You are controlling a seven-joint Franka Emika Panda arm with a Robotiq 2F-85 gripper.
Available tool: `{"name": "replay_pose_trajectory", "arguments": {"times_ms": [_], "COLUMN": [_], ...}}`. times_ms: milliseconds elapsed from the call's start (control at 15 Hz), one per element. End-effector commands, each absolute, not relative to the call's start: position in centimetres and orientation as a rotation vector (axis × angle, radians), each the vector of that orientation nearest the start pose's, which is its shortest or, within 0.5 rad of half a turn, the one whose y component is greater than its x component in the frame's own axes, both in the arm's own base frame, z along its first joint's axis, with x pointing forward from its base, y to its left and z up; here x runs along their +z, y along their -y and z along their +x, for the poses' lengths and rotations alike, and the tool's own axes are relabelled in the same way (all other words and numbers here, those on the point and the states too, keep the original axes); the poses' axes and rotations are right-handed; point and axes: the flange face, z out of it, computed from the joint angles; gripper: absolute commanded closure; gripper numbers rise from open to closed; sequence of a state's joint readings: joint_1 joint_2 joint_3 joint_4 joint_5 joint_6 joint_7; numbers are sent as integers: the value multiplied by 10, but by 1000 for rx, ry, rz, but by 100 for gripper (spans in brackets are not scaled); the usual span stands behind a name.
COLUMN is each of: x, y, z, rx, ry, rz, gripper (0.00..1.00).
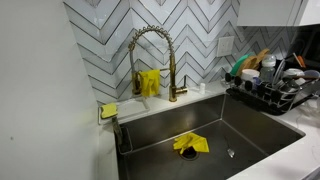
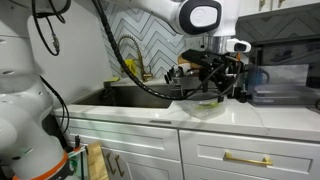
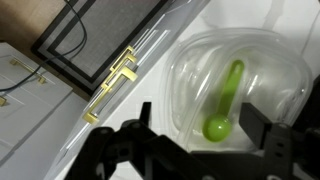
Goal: Remove the lunchbox from the sink, put it on the counter, remove the lunchbox from the drying rack put it on the counter, put the lunchbox with a spoon in it in the lunchbox on the right and put them in the sink
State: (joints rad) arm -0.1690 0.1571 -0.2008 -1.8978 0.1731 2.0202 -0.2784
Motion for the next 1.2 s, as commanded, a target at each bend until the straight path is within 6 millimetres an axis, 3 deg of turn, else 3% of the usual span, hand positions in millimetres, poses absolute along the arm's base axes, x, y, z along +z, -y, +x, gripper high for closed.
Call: {"name": "replay_pose_trajectory", "arguments": {"times_ms": [0, 200, 267, 400, 800, 1000, 1133], "x": [398, 384, 380, 372, 365, 367, 368], "y": [207, 211, 211, 209, 204, 204, 204], "z": [555, 556, 556, 557, 560, 559, 557], "rx": [-43, -61, -61, -54, -59, -61, -57], "ry": [-290, -308, -316, -326, -317, -295, -269], "rz": [-2991, -2986, -2981, -2965, -2932, -2922, -2918], "gripper": [0, 1, 23, 32, 81, 99, 100]}}
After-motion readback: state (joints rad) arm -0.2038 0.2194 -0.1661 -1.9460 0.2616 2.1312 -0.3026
